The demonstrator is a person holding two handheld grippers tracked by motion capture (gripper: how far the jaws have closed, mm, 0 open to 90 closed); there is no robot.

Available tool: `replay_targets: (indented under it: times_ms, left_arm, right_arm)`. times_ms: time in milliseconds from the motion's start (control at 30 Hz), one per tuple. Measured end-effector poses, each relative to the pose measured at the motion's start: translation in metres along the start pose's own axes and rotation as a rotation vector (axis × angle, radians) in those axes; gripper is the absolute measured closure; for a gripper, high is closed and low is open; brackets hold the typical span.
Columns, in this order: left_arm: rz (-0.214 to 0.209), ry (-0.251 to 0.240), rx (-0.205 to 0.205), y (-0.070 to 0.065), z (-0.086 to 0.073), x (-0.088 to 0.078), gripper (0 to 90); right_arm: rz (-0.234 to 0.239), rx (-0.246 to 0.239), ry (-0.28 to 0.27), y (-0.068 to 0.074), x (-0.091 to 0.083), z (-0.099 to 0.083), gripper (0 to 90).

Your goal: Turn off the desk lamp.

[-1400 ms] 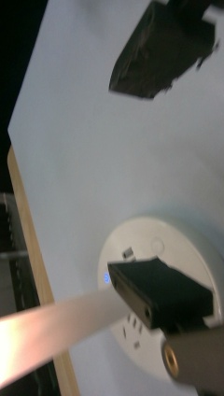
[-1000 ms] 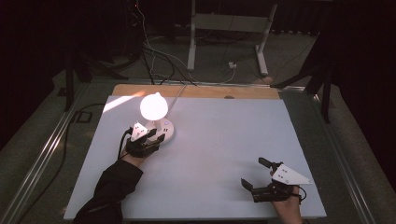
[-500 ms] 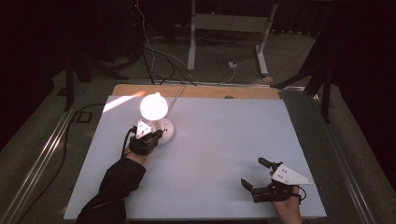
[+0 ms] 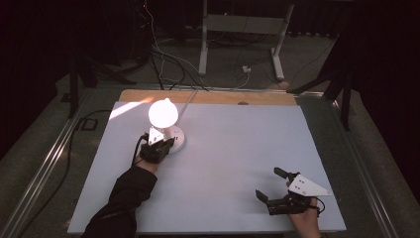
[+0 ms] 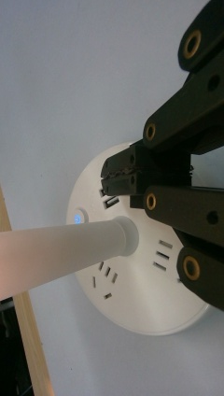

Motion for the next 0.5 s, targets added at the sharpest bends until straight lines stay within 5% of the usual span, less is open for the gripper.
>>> replay_targets:
  times_ms: [500]
  left_arm:
    - [-0.004, 0.002, 0.007, 0.0010, -0.0024, 0.0010, 90.0]
  right_arm:
    - [0.004, 0.000, 0.004, 0.0006, 0.0002, -0.0003, 0.0]
Point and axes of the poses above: each handheld gripper's, and its own axes: x roughly forward along the jaws, z roughly out of its top, y roughly to its left, the point moved 5 cm from there along x, roughly forward along the jaws, and after that the axes turned 15 degrees about -y, right-handed, at the moved point
